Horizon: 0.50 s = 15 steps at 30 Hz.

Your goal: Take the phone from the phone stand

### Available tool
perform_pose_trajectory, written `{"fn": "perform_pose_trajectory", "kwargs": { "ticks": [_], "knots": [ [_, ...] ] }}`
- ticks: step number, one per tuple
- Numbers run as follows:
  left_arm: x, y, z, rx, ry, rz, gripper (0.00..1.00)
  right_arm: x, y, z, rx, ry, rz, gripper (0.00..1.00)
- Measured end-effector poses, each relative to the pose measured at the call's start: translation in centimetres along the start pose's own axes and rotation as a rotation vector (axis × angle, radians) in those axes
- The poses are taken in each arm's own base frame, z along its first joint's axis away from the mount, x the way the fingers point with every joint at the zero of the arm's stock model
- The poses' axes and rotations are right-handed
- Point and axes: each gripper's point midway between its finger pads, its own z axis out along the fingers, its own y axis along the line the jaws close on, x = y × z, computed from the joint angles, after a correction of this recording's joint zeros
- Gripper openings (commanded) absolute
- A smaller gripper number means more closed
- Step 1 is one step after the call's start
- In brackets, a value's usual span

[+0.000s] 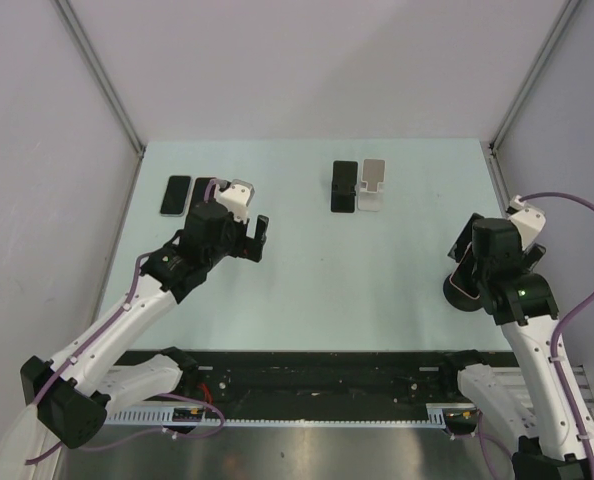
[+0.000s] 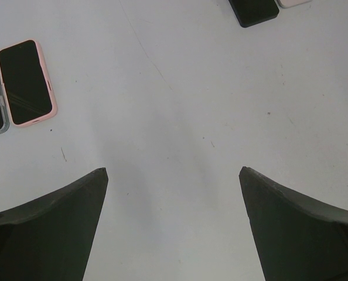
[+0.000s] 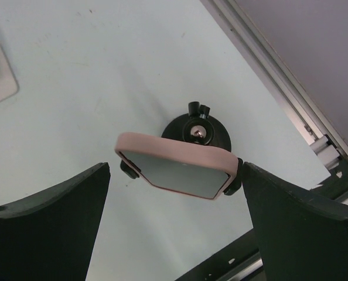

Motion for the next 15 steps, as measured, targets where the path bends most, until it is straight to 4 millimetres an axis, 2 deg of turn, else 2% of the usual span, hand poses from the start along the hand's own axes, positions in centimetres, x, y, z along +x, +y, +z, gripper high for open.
{"fn": "perform_pose_trajectory", "kwargs": {
  "ticks": [4, 9, 12, 15],
  "knots": [
    [0.0, 0.0, 0.0, 0.003, 0.000, 0.000, 1.00, 1.6, -0.7, 0.9, 0.043, 0.020, -0.009, 1.00],
    [0.0, -0.1, 0.0, 0.003, 0.000, 0.000, 1.00, 2.0, -0.7, 1.7, 0.061, 0.010, 0.000, 1.00],
    [0.0, -0.1, 0.0, 0.006, 0.000, 0.000, 1.00, 2.0, -0.8, 2.1, 0.077, -0.004, 0.005, 0.95],
    [0.0, -0.1, 0.0, 0.006, 0.001, 0.000, 1.00, 1.8, -0.9, 2.4, 0.091, -0.023, 0.007, 0.86]
  ]
}}
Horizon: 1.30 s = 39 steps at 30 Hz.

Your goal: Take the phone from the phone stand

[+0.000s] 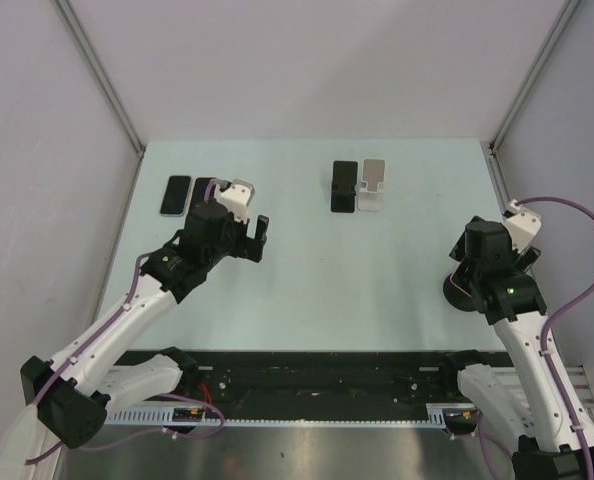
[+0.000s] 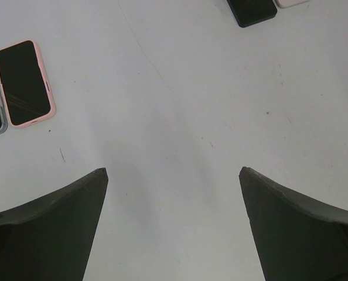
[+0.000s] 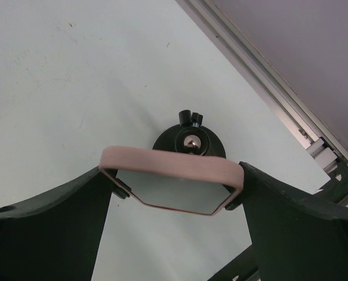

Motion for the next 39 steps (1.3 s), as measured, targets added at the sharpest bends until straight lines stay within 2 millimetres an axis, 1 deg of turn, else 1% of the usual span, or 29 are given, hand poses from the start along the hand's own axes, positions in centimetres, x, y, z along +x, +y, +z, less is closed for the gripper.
{"fn": "perform_pose_trajectory", "kwargs": {
  "ticks": [1, 3, 4, 6, 7, 10, 13, 16, 18, 20, 23, 27, 30, 32, 34, 38, 39],
  "knots": [
    [0.0, 0.0, 0.0, 0.000, 0.000, 0.000, 1.00, -0.2, 0.0, 0.0, 0.002, -0.008, 0.002, 0.80],
    [0.0, 0.0, 0.0, 0.000, 0.000, 0.000, 1.00, -0.3, 0.1, 0.1, -0.001, -0.013, 0.005, 0.72],
    [0.0, 0.0, 0.0, 0.000, 0.000, 0.000, 1.00, -0.4, 0.1, 0.1, -0.001, -0.016, 0.000, 0.65],
    [0.0, 0.0, 0.0, 0.001, 0.000, 0.000, 1.00, -0.4, 0.2, 0.2, -0.003, -0.019, -0.006, 0.54],
    [0.0, 0.0, 0.0, 0.001, 0.000, 0.000, 1.00, -0.4, 0.2, 0.2, -0.004, -0.020, -0.010, 0.47],
    [0.0, 0.0, 0.0, 0.001, 0.001, 0.001, 1.00, -0.4, 0.5, 0.2, -0.027, -0.022, -0.030, 0.33],
    [0.0, 0.0, 0.0, 0.002, 0.001, 0.000, 1.00, -0.2, 1.3, -0.1, -0.084, -0.019, -0.076, 0.24],
    [0.0, -0.1, 0.0, 0.005, 0.001, 0.001, 1.00, -0.2, 3.5, -0.9, -0.205, -0.023, -0.137, 0.17],
    [0.0, -0.2, 0.0, 0.010, 0.001, 0.001, 1.00, 0.0, 5.7, -1.6, -0.312, -0.026, -0.176, 0.14],
    [0.0, -0.3, 0.0, 0.018, 0.002, 0.001, 1.00, 0.6, 8.3, -2.6, -0.437, -0.016, -0.219, 0.12],
    [0.0, -0.5, 0.0, 0.030, 0.001, 0.001, 1.00, 1.5, 12.8, -4.2, -0.631, -0.002, -0.269, 0.10],
    [-0.2, -1.1, 0.0, 0.065, -0.009, 0.000, 1.00, 3.1, 18.8, -7.0, -0.887, 0.010, -0.341, 0.10],
    [-0.1, -1.8, 0.1, 0.101, -0.020, 0.006, 1.00, 4.6, 22.1, -9.3, -1.050, 0.014, -0.399, 0.10],
    [-0.2, -2.3, -0.1, 0.133, -0.031, 0.009, 1.00, 5.4, 24.1, -10.7, -1.150, 0.009, -0.432, 0.10],
    [-0.4, -3.0, -0.4, 0.179, -0.052, 0.012, 1.00, 6.1, 25.6, -11.8, -1.240, 0.009, -0.454, 0.10],
    [-1.3, -4.8, -1.5, 0.286, -0.111, 0.043, 1.00, 7.0, 27.5, -13.4, -1.373, 0.013, -0.476, 0.13],
    [-1.5, -5.3, -1.8, 0.310, -0.125, 0.050, 1.00, 7.1, 27.8, -13.6, -1.391, 0.012, -0.481, 0.16]
  ]
}}
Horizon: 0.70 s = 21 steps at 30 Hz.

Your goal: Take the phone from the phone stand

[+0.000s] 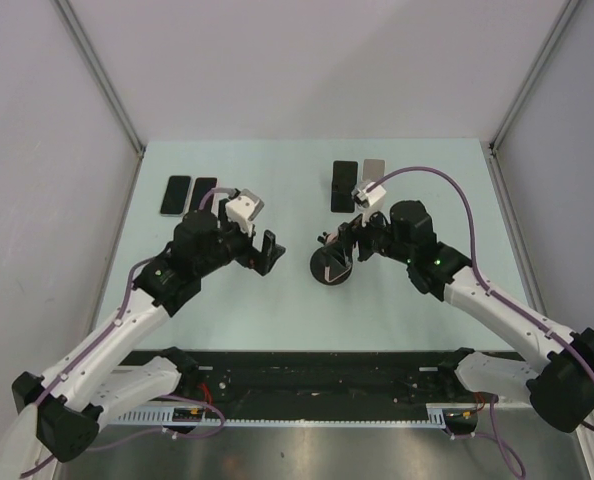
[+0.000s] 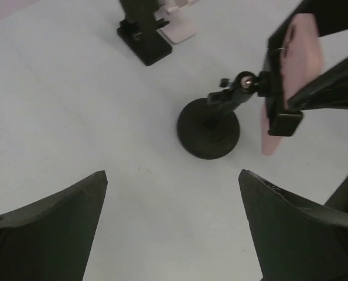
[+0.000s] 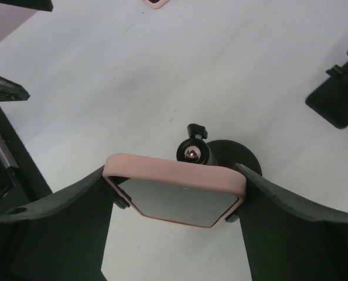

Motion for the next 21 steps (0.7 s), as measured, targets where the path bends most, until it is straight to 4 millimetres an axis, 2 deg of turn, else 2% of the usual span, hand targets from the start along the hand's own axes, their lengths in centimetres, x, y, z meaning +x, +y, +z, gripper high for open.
{"fn": "perform_pose_trajectory", "kwargs": {
  "ticks": [5, 9, 15, 21],
  "knots": [
    [-1.1, -3.2, -0.8, 0.149, -0.069, 0.066, 1.00, 0.1, 1.7, 0.7, -0.098, 0.016, -0.039, 0.20],
    [-1.1, -5.2, -1.0, 0.241, -0.085, 0.100, 1.00, 0.3, 2.8, 0.9, -0.154, 0.028, -0.055, 0.31],
    [-0.3, -6.8, -0.4, 0.293, -0.062, 0.110, 1.00, 0.4, 3.1, 0.8, -0.169, 0.034, -0.065, 0.37],
    [0.5, -6.9, 0.5, 0.268, -0.057, 0.041, 0.91, 0.4, 3.0, 0.9, -0.160, 0.035, -0.061, 0.36]
  ]
}}
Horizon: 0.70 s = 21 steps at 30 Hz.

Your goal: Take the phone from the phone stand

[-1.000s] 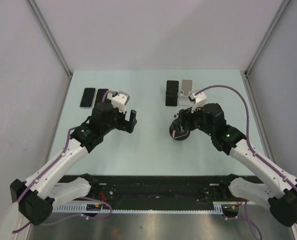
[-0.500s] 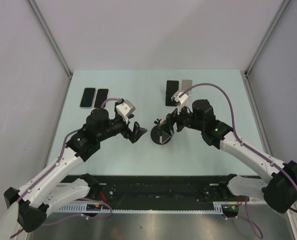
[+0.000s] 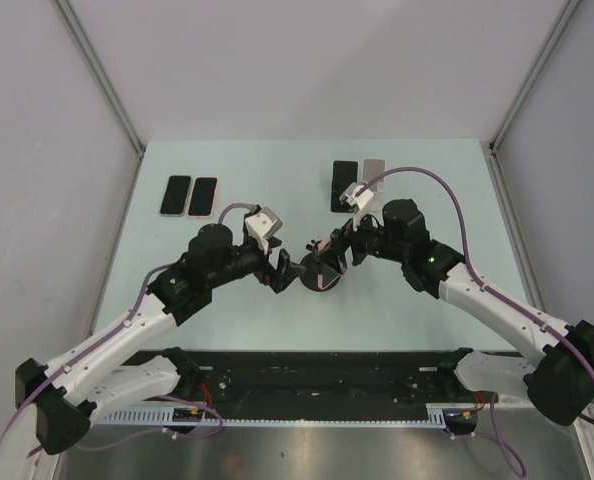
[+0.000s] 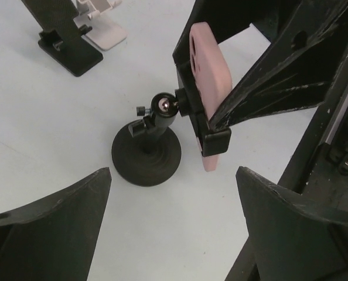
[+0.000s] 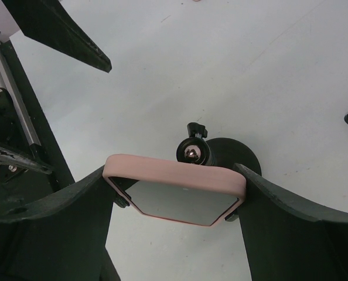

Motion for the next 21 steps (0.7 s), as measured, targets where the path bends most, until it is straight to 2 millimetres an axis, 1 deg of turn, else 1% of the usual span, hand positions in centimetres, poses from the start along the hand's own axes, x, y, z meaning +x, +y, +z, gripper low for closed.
{"fn": "perform_pose_trajectory", "kwargs": {
  "ticks": [1, 4, 5, 7, 8, 10, 11, 14, 17, 18, 21],
  "knots": [
    [0.2, 0.1, 0.1, -0.008, -0.003, -0.017, 0.88, 0.0, 0.0, 0.0, 0.002, 0.000, 0.002, 0.36],
    [1.2, 0.1, 0.2, -0.018, -0.011, -0.057, 0.82, 0.0, -0.1, -0.1, 0.010, 0.004, 0.013, 0.36],
    [1.6, -0.1, 0.3, -0.015, -0.016, -0.071, 0.82, 0.0, 0.0, -0.1, 0.011, 0.006, 0.014, 0.37],
    [2.2, -0.6, 0.5, -0.001, -0.030, -0.092, 0.81, 0.1, 0.1, -0.1, 0.012, 0.010, 0.013, 0.46],
    [2.5, -0.9, 0.6, 0.010, -0.040, -0.103, 0.82, 0.1, 0.1, -0.1, 0.012, 0.010, 0.012, 0.58],
    [3.0, -1.4, 0.9, 0.027, -0.048, -0.118, 0.85, 0.1, 0.2, -0.1, 0.013, 0.011, 0.010, 0.70],
    [3.0, -1.8, 1.0, 0.039, -0.051, -0.120, 0.86, 0.1, 0.2, -0.1, 0.014, 0.011, 0.010, 0.81],
    [2.0, -2.1, 1.0, 0.044, -0.089, -0.123, 0.90, 0.0, 0.2, -0.2, 0.025, 0.009, 0.021, 0.99],
    [0.7, -1.6, 0.4, 0.006, -0.143, -0.123, 0.95, -1.1, 0.3, -0.8, 0.047, -0.028, 0.030, 1.00],
    [0.2, -1.3, 0.1, -0.012, -0.163, -0.121, 0.97, -1.6, 0.3, -1.2, 0.057, -0.046, 0.033, 1.00],
    [-1.0, -0.2, -1.0, -0.086, -0.205, -0.123, 0.98, -3.6, 0.4, -2.5, 0.109, -0.113, 0.046, 1.00]
  ]
}}
